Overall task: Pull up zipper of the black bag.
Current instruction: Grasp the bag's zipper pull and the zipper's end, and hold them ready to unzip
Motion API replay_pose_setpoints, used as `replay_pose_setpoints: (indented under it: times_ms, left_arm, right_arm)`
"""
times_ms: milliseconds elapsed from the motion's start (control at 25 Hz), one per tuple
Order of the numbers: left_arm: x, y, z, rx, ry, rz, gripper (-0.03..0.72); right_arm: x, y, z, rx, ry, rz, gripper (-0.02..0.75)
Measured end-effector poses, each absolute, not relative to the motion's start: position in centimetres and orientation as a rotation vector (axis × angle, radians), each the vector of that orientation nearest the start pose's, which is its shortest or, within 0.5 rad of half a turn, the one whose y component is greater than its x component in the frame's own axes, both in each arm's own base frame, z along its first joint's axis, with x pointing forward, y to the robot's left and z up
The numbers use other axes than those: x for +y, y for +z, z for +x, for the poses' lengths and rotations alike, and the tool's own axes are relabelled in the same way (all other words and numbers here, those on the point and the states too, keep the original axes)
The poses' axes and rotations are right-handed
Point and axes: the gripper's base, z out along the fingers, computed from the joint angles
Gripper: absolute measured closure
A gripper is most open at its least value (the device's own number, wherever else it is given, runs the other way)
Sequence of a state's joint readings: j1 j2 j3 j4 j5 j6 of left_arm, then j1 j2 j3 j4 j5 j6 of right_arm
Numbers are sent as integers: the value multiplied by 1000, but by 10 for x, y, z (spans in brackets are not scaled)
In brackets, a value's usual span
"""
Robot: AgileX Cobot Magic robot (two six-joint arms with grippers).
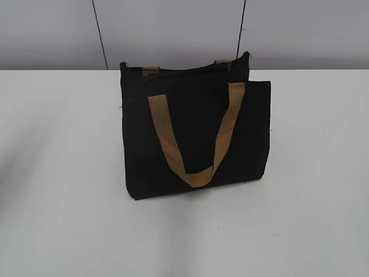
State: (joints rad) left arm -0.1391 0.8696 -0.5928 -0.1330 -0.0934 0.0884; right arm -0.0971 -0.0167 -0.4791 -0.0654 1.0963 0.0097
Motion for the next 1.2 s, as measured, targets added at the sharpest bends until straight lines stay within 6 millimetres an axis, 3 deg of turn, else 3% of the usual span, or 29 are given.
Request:
replay_pose_setpoints:
  times_ms: [400,640,1200]
  left_arm:
    - [-70,240,240,1812,-205,195,447]
    - [-89,208,255,1824,-316,274,446]
    - [-113,124,238,1853,-489,659,442]
  right_arm:
    - [-5,269,-7,2082,-132,116,464]
    - [-5,269,-7,2082,-132,116,464]
    - [-5,269,-7,2082,-131,115,464]
